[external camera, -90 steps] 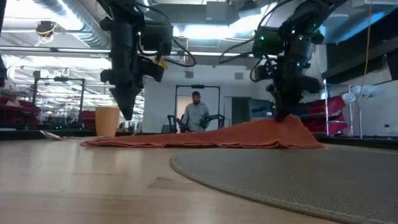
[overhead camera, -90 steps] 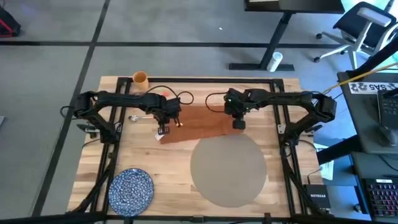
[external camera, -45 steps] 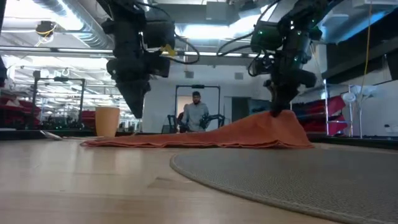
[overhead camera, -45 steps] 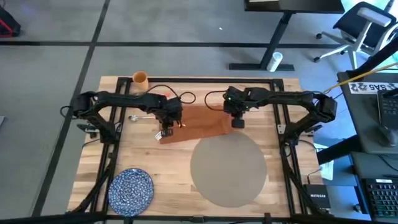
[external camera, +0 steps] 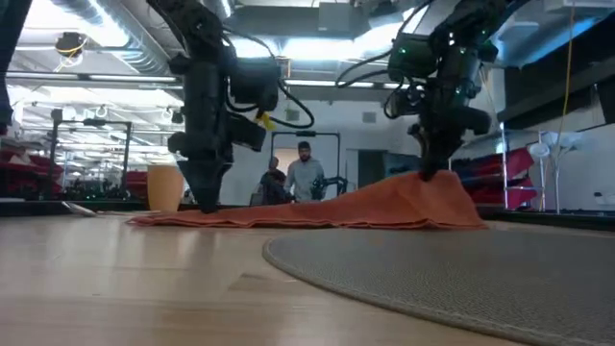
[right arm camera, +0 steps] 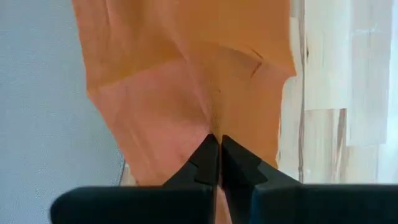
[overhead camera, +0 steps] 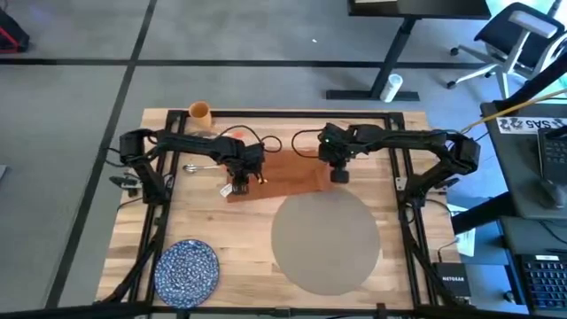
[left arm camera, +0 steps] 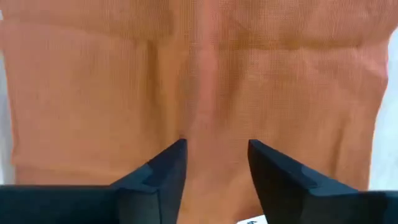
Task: Set table place
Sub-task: Fold the orange napkin
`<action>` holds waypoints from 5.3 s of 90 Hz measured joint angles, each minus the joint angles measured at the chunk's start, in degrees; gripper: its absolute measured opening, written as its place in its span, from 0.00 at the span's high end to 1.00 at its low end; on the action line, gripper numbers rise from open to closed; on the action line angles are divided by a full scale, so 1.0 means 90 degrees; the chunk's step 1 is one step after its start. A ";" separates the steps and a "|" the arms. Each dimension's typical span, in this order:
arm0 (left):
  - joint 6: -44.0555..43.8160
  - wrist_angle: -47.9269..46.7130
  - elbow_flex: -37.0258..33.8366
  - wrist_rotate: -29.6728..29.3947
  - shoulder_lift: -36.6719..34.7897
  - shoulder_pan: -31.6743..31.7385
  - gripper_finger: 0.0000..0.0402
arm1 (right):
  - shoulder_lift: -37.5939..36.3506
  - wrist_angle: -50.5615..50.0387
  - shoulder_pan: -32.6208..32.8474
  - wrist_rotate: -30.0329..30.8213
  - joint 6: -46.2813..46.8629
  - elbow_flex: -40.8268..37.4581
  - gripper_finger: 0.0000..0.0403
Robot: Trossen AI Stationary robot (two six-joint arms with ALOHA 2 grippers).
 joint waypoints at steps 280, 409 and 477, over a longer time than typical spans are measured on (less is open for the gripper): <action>0.0316 -0.1431 0.1626 -0.0803 -0.1148 0.0204 1.00 | -0.1061 -0.1582 0.0010 0.0228 0.0300 0.1480 1.00; -0.3165 -0.1799 0.1717 0.2541 -0.2580 -0.1802 1.00 | -0.2720 -0.3341 0.0017 -0.3800 0.2439 0.1851 1.00; -0.4764 0.1144 -0.0267 0.4594 -0.2553 -0.2206 1.00 | -0.2725 -0.1417 0.1047 -0.5960 0.3522 -0.0881 1.00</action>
